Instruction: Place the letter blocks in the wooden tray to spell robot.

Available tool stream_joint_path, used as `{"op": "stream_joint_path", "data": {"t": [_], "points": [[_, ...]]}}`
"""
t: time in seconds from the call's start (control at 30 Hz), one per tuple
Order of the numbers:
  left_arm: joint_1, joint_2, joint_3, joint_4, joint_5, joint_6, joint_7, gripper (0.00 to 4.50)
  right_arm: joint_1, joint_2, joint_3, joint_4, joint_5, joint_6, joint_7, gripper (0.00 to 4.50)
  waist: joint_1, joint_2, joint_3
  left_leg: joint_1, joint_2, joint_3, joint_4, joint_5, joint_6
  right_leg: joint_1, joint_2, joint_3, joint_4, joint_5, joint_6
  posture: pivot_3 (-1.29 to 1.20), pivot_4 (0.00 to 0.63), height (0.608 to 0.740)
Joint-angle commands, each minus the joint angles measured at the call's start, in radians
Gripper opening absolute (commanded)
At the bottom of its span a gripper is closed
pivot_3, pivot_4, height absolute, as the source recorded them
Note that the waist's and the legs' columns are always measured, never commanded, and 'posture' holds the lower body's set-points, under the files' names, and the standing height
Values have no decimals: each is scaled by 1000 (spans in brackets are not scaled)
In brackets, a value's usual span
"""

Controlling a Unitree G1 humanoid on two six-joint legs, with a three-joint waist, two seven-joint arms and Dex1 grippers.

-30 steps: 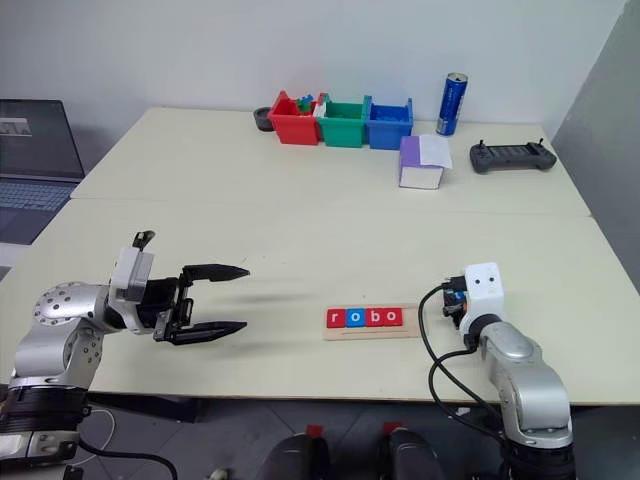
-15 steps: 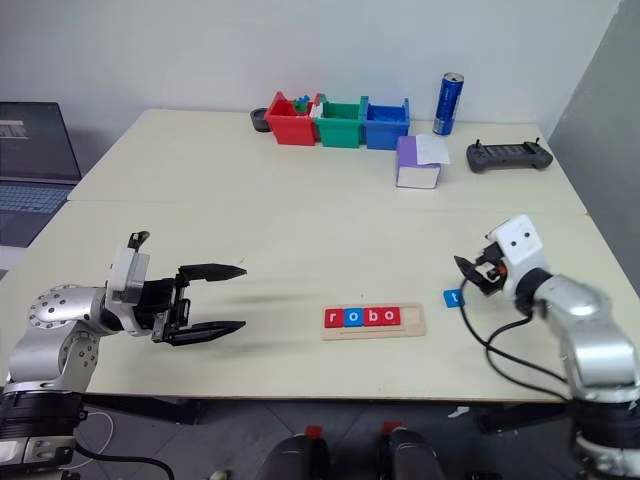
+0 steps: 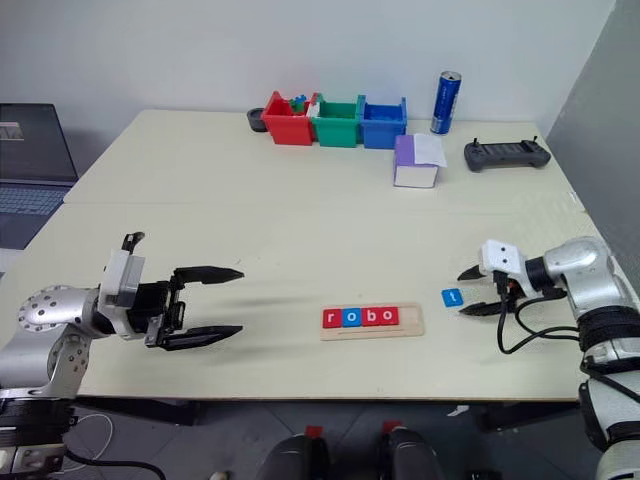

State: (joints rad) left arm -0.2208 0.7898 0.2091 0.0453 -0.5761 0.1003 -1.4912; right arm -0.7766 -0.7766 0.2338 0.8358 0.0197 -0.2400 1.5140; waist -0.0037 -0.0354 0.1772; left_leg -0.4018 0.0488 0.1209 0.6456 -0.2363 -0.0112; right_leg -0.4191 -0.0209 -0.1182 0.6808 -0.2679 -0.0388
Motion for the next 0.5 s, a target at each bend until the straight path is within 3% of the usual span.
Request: {"op": "stream_joint_path", "data": {"t": [0.03,0.1,0.17,0.37,0.5], "points": [[11,21,39,-52,-23,2,15,4500,-65,16,8,81,-27,-56,45,3734,0,0,0,0,0,0,0,0,0,0,0,0,0,0,0,0,150,740],[19,25,45,-63,-25,5,21,4500,-84,33,19,132,-49,-85,30,3734,0,0,0,0,0,0,0,0,-1,0,0,0,0,0,0,0,150,740],[27,29,51,-73,-28,9,25,4500,-100,47,24,176,-67,-109,20,3348,0,0,0,0,0,0,0,0,-1,0,0,0,0,0,0,0,150,740],[39,37,60,-79,-31,7,32,4500,-132,50,13,230,-81,-131,50,1498,-1,0,0,2,0,0,0,1,-1,1,0,0,1,0,0,0,150,740],[36,34,57,-74,-29,4,33,4500,-144,40,-26,105,-16,-22,92,1453,-1,1,0,2,0,0,0,1,-1,2,0,0,1,0,0,0,150,740]]}}
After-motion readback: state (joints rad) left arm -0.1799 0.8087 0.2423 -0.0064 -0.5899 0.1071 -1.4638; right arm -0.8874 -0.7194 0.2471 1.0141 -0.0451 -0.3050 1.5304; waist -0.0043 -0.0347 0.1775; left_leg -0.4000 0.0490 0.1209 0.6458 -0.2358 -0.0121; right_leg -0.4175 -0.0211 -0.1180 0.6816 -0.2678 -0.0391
